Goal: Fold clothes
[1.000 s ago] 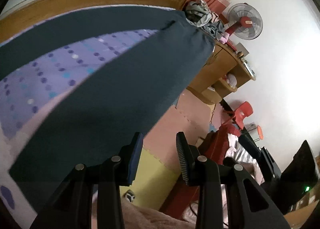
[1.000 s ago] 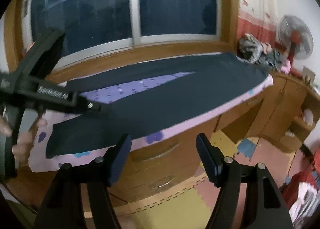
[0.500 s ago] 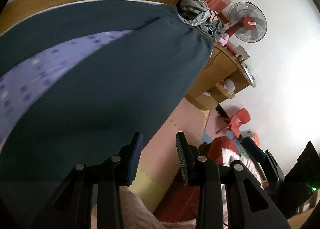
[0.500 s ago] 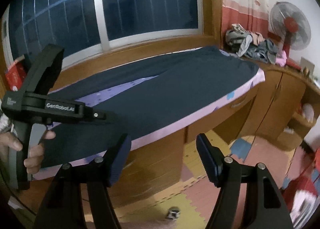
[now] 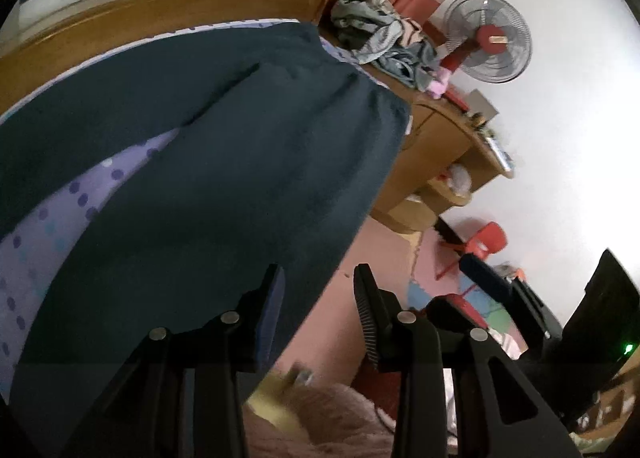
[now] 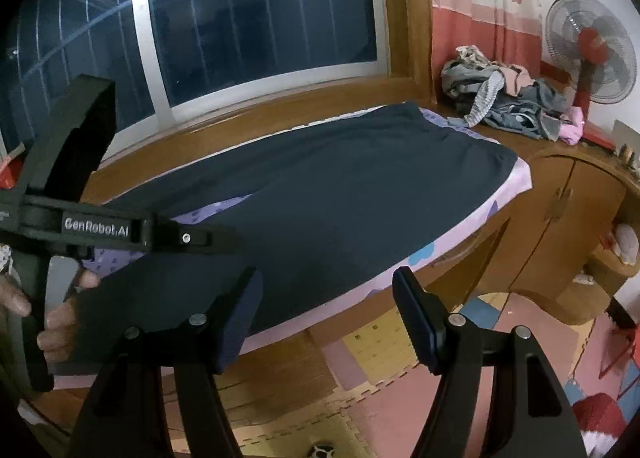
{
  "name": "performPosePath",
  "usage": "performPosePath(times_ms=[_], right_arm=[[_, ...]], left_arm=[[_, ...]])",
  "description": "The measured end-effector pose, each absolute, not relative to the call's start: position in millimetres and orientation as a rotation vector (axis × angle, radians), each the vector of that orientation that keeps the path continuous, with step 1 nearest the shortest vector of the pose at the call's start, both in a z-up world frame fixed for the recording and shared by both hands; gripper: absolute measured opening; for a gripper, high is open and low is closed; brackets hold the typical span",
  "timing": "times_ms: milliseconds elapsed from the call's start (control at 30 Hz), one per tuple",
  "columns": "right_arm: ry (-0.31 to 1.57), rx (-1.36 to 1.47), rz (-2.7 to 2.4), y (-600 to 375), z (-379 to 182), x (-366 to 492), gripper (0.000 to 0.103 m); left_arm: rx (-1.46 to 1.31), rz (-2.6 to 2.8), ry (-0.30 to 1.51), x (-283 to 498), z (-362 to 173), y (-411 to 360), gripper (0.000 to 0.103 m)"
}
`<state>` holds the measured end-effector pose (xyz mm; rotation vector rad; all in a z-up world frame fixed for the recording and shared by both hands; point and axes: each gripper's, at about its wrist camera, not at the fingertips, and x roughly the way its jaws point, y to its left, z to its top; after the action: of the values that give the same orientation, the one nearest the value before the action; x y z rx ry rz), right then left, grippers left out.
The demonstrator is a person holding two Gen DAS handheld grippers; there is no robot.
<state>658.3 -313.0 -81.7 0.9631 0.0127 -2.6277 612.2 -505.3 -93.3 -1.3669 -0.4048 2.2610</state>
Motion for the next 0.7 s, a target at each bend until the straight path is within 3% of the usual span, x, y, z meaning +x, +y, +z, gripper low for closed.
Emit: performPosePath(times_ms=[467,700], right_arm=[[0.201,0.826,-2.362,-238,-86,550,0.068],[0.124,0.91,-2.241,-194,-94,493,0.068]], left_arm=[[-1.407,2.437,-0.643,546,-100,-429,0.036],[-1.444,2.513,-0.777,532,-102,-403,0.036]])
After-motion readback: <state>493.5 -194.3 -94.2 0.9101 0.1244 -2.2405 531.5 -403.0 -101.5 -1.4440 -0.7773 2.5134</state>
